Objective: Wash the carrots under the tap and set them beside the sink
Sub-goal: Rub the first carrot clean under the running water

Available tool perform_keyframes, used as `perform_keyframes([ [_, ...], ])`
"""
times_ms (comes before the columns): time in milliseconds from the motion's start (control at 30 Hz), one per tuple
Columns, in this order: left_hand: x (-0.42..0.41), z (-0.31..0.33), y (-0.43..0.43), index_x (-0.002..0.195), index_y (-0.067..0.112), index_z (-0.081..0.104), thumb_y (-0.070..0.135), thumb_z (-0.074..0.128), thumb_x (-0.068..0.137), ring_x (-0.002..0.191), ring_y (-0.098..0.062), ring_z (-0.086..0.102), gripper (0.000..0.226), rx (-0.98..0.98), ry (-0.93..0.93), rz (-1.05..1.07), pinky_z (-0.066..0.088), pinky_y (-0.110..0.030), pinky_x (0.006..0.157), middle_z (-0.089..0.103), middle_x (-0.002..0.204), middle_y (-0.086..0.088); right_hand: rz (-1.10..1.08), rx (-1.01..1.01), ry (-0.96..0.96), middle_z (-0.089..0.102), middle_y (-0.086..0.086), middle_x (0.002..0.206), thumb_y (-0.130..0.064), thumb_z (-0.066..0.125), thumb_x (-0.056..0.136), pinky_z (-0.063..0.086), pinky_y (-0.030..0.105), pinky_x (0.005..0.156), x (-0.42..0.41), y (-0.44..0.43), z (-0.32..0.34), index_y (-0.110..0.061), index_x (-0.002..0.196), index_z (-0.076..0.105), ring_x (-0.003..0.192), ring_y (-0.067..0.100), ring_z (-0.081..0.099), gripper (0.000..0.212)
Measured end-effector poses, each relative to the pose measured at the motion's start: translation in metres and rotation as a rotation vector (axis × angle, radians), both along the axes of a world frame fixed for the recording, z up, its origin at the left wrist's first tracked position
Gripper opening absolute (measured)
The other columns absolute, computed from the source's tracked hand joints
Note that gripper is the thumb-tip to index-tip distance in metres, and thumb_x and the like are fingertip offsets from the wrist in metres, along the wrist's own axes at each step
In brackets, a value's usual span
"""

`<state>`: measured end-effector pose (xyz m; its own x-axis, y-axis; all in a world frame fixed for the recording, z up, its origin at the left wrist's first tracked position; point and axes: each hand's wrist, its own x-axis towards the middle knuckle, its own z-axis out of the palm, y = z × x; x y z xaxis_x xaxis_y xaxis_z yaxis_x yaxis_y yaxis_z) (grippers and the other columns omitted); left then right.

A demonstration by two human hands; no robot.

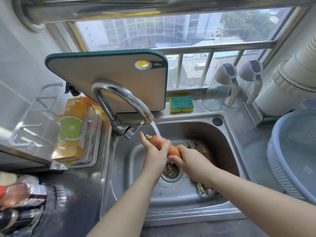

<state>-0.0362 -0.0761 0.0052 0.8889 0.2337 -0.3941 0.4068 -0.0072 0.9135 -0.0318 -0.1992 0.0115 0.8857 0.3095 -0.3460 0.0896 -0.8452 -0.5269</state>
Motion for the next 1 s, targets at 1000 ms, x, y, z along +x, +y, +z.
perform_keyframes([
  [1000,0.013,-0.009,0.007,0.138,0.007,0.035,0.021,0.044,0.100,0.108,-0.022,0.059,0.042,-0.280,0.081,0.112,0.048,-0.044,0.098,0.055,0.127,-0.014,-0.071,0.392,0.366,0.049,0.002,0.064,-0.037,0.037,0.100,0.036,0.021,0.044,0.016,0.005,0.016,-0.009,0.081,0.050,0.046,0.011,0.043,0.036],
])
